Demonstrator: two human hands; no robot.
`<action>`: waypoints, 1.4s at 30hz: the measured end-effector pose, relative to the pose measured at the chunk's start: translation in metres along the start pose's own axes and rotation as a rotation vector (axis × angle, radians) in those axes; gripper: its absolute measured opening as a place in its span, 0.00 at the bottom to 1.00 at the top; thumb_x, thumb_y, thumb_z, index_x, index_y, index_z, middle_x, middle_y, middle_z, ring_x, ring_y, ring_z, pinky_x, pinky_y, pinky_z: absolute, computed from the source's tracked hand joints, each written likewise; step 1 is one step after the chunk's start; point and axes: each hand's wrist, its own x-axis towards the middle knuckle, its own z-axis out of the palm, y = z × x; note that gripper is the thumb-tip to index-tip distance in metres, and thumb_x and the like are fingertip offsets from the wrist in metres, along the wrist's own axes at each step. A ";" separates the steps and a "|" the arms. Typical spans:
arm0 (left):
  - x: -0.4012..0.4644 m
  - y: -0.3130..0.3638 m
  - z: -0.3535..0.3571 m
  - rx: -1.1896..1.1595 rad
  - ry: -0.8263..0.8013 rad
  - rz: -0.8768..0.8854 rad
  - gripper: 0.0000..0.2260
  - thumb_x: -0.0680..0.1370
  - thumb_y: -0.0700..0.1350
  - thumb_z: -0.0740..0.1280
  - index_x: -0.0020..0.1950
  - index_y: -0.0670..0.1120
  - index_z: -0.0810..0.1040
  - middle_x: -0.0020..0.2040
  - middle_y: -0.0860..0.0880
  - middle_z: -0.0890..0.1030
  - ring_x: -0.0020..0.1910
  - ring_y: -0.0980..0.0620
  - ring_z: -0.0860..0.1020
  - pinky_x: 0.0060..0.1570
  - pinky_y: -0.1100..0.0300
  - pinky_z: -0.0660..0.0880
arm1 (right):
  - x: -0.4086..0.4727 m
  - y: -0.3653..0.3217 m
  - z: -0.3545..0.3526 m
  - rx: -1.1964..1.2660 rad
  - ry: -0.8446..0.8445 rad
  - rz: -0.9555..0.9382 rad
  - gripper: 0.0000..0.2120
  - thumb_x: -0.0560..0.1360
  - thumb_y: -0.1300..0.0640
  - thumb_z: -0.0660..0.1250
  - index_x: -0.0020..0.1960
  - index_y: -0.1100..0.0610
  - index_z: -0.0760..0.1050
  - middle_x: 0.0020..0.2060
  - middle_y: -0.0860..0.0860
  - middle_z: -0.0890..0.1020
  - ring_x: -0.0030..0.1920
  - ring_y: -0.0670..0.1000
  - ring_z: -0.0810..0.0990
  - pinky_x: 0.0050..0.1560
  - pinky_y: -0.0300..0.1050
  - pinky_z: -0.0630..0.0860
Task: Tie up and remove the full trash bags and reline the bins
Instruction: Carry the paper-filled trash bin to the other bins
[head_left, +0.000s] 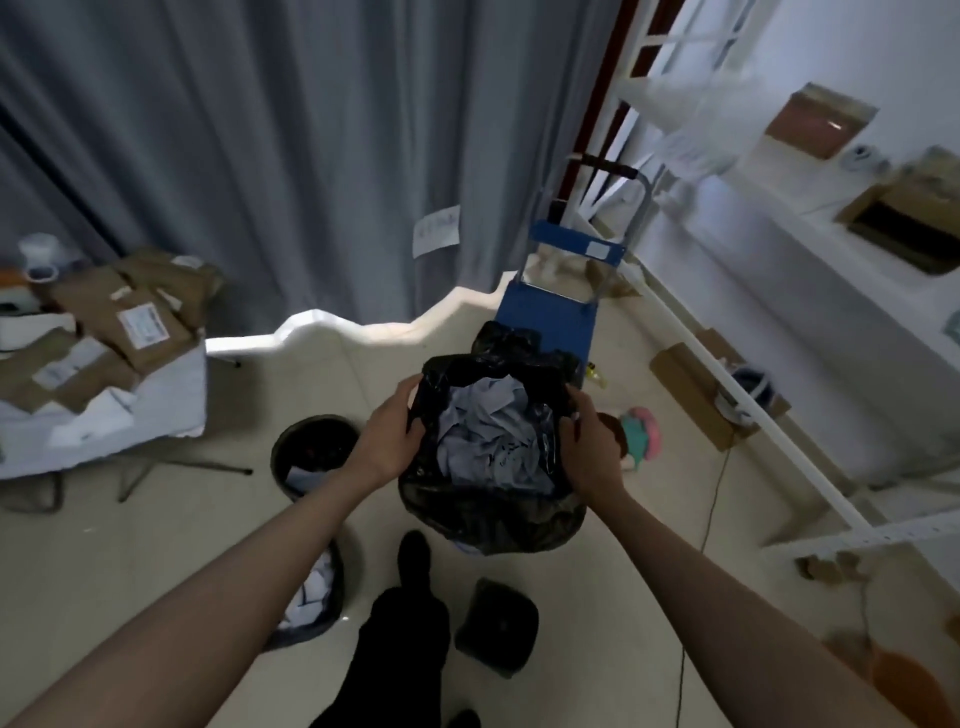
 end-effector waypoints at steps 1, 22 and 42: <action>0.014 -0.009 -0.001 -0.007 0.006 -0.020 0.25 0.81 0.37 0.61 0.77 0.47 0.60 0.49 0.42 0.78 0.47 0.43 0.77 0.41 0.60 0.67 | 0.016 -0.002 0.009 -0.002 -0.024 0.001 0.23 0.83 0.56 0.56 0.77 0.53 0.60 0.42 0.56 0.81 0.39 0.58 0.80 0.37 0.48 0.76; 0.180 -0.113 0.001 -0.063 0.078 -0.356 0.32 0.77 0.36 0.62 0.79 0.52 0.56 0.67 0.41 0.75 0.62 0.38 0.76 0.57 0.50 0.73 | 0.231 -0.022 0.128 0.107 -0.377 -0.019 0.23 0.84 0.51 0.56 0.77 0.48 0.56 0.58 0.59 0.80 0.52 0.62 0.81 0.41 0.43 0.70; 0.265 -0.285 0.232 -0.020 0.282 -0.721 0.31 0.79 0.38 0.58 0.80 0.54 0.52 0.68 0.39 0.70 0.62 0.39 0.74 0.60 0.52 0.69 | 0.366 0.183 0.364 0.096 -0.666 -0.114 0.23 0.84 0.58 0.53 0.78 0.48 0.55 0.55 0.53 0.78 0.43 0.50 0.78 0.40 0.31 0.70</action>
